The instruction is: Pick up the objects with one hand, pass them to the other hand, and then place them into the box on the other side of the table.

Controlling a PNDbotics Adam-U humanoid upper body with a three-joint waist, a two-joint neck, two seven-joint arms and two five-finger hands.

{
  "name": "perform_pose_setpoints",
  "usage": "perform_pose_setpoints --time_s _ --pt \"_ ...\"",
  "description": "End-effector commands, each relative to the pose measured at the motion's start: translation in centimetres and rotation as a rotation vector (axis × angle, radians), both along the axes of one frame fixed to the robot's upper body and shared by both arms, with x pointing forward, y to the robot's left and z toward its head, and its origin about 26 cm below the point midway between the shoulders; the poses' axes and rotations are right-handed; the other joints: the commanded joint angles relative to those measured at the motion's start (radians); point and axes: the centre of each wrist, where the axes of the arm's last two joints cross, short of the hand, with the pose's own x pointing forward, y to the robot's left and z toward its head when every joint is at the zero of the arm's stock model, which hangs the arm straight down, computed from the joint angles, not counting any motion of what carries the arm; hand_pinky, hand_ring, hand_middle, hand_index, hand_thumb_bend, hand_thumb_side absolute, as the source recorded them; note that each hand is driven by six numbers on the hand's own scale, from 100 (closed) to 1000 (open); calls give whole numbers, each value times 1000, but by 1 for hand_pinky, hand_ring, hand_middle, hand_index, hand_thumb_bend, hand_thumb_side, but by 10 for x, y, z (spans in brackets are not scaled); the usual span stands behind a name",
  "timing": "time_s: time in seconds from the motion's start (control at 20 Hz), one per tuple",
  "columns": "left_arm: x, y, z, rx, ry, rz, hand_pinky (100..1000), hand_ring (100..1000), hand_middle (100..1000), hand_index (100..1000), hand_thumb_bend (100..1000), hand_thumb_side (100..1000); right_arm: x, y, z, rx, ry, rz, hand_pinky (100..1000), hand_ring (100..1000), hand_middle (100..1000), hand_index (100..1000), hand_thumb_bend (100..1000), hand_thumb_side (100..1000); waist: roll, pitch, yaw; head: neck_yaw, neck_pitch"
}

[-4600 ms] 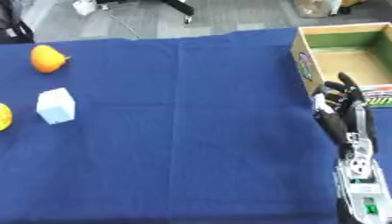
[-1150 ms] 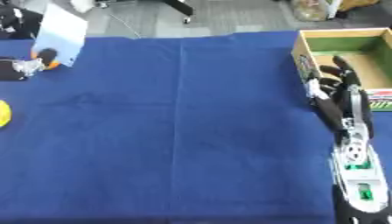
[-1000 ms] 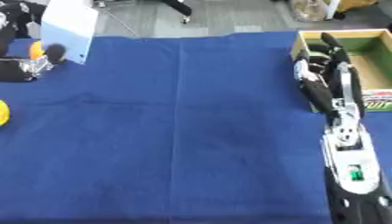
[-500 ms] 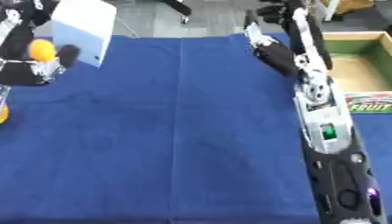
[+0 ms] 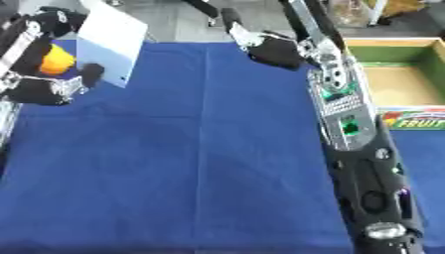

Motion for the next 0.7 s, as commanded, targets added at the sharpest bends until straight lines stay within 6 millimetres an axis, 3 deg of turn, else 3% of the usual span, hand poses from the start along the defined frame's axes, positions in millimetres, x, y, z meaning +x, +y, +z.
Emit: perform_pose_setpoints --time_s 0.05,0.3,0.7 --pt "1 -3 8 -13 -31 -13 771 525 502 581 247 402 -2 10 15 -113 -80 4 829 801 795 928 269 396 -13 -16 -1 3 5" --pt "2 -5 3 -64 -29 -38 776 529 503 581 271 414 -2 23 26 -240 -155 -3 840 809 800 927 276 402 -16 -17 -4 6 5" --pt "8 -8 -7 -170 75 -119 791 534 507 583 313 526 -5 36 40 -323 -232 26 937 833 807 925 277 404 -19 -18 -5 11 5"
